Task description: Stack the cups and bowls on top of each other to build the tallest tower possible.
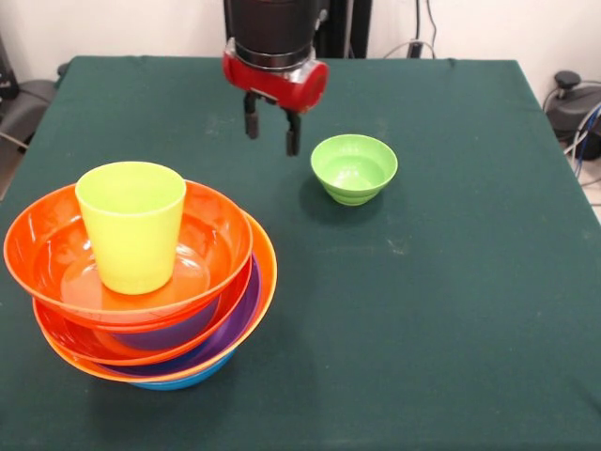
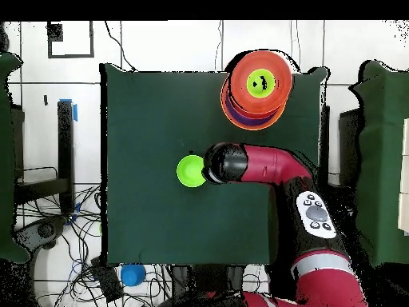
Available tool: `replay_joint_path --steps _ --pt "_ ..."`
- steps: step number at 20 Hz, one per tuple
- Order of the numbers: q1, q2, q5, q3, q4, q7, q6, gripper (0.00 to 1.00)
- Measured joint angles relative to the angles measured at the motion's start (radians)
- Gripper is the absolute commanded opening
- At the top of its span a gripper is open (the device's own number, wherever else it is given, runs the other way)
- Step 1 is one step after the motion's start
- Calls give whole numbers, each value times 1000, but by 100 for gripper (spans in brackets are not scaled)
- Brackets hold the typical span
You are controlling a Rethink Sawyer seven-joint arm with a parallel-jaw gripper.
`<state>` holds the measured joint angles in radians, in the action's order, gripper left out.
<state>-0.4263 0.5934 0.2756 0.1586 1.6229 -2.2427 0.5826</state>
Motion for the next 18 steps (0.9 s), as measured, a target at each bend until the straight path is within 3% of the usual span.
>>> replay_joint_path --steps 8,18 --pt "1 -30 101 45 45 0 -3 100" --pt "5 -73 173 70 74 0 -44 100"
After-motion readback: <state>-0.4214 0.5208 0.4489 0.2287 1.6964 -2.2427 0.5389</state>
